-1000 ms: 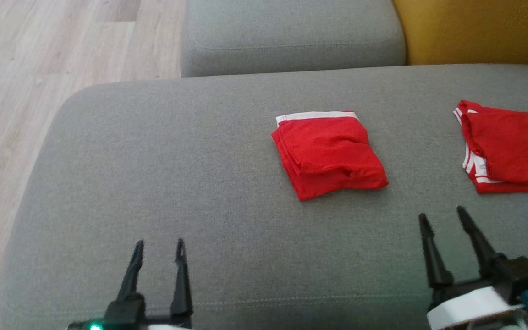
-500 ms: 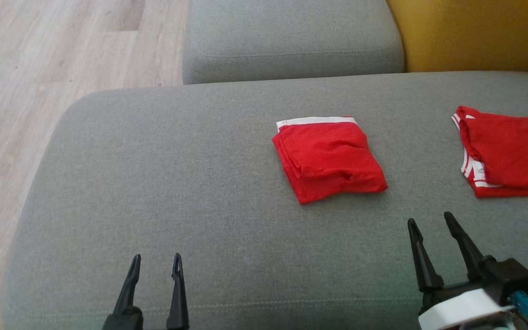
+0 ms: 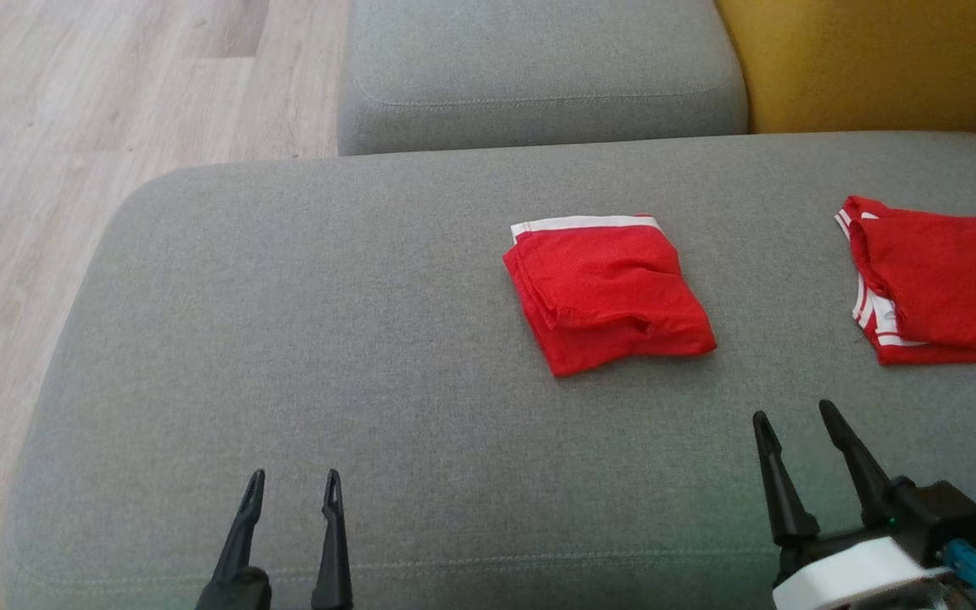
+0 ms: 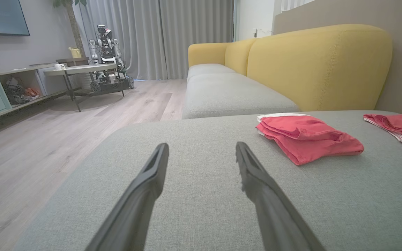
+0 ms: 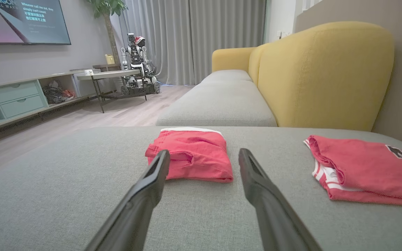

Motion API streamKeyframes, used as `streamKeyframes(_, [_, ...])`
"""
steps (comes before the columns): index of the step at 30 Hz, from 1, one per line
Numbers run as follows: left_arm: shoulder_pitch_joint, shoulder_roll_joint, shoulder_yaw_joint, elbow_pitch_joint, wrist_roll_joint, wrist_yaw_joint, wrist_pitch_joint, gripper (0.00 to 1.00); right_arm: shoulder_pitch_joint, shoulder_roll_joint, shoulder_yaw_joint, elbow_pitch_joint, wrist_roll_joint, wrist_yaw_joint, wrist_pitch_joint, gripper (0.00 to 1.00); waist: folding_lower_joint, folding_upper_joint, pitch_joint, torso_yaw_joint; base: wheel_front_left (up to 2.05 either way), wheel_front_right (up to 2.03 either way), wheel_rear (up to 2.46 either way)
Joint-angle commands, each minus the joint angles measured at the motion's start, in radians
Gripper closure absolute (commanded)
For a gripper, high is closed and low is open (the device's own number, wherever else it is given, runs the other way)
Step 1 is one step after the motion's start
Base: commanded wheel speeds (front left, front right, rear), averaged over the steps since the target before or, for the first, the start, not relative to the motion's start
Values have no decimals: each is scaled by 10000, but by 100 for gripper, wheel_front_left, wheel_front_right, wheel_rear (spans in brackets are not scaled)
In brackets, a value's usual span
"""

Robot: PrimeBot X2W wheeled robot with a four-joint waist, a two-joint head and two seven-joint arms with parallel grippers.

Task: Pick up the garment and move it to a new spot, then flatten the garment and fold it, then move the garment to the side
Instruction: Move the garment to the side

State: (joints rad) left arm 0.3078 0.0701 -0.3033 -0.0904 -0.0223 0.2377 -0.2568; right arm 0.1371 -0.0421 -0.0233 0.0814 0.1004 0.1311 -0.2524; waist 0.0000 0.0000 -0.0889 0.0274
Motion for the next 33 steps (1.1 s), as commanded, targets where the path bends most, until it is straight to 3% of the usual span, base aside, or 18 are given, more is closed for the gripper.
streamKeyframes(1, [-283, -44, 317, -276, 101, 6, -49, 0, -382, -82, 252, -181, 259, -4, -93, 0, 0, 0, 25, 3, 0, 0, 0])
streamKeyframes(7, [-380, -40, 188, -224, 207, -3, -49, 0, -1193, -82, 805, 906, 850, -4, -93, 0, 0, 0, 252, 47, 0, 0, 0])
streamKeyframes(14, [-692, -51, -149, -102, 283, -101, -49, 0, -3575, -149, 696, 3438, 1203, -4, -88, 0, 0, 0, 744, 460, 0, 0, 0])
streamKeyframes(20, [-1311, -90, -646, -66, 333, -217, -49, 0, -6022, -967, 370, 5481, 1692, -4, 609, 0, 0, 0, 1820, 1029, 0, 0, 0])
streamKeyframes(26, [-1947, -125, -914, 74, 306, -195, -49, 0, -7779, -1895, 773, 6895, 1471, -4, 1022, 0, 0, 0, 2722, 1317, 0, 0, 0])
streamKeyframes(33, [-2597, -153, -1223, 181, 275, -93, -49, 0, -9300, -2453, 1544, 8765, 1884, -4, 1837, 0, 0, 0, 3405, 1645, 0, 0, 0])
